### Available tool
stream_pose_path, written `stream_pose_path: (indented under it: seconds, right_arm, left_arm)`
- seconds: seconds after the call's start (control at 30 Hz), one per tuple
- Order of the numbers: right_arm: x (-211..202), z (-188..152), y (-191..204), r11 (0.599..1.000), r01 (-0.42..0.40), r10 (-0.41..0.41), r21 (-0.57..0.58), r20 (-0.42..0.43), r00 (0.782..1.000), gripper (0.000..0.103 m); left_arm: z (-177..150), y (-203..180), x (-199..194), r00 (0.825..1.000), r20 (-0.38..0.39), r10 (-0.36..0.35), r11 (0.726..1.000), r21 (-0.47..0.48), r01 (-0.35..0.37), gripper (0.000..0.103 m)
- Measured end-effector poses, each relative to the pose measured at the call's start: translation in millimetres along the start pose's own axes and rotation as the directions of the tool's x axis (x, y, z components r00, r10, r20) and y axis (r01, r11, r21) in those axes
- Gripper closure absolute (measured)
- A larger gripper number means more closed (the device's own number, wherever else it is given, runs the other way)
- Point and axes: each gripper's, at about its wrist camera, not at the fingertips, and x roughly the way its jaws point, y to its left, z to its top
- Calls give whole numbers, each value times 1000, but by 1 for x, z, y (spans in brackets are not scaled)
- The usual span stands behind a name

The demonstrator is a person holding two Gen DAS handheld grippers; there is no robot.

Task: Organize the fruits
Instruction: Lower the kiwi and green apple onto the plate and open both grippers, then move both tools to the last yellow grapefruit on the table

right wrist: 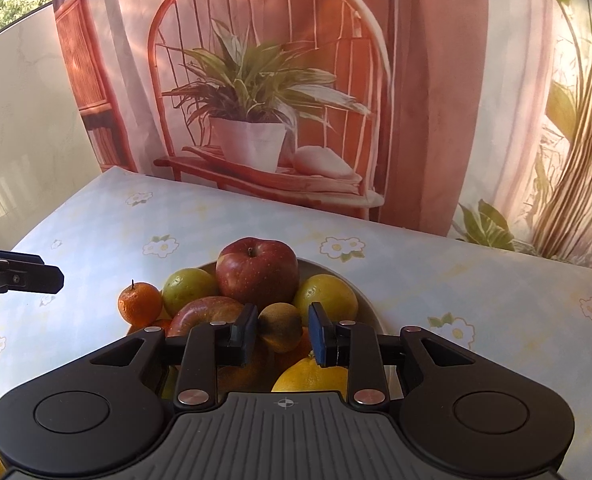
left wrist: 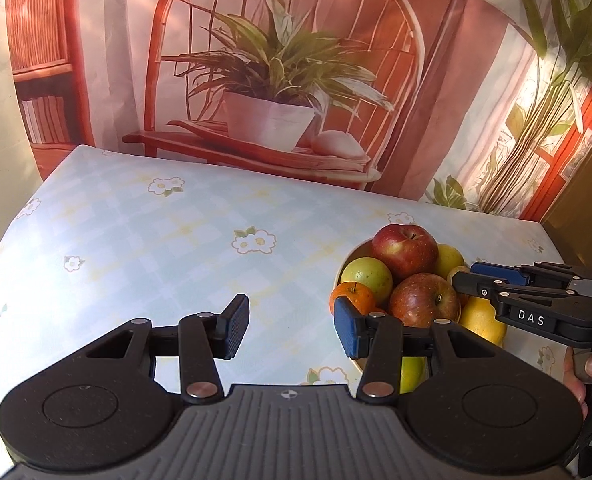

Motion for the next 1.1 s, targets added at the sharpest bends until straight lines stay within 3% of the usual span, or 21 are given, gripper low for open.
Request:
stream_pose_path:
  seconds: [0.77, 1.1]
  right_arm:
    - [-62, -32, 47, 1000, 10, -10, -6, -5, 1000, 77]
    - [-76, -55, 80, 999, -37, 37, 34, -12, 999, 76]
  left_arm:
    - [-37, 24, -68, 999, 20, 38, 999, 17, -38, 54]
    - [-42, 68, -111, 991, 64, 120, 993, 5, -121, 54]
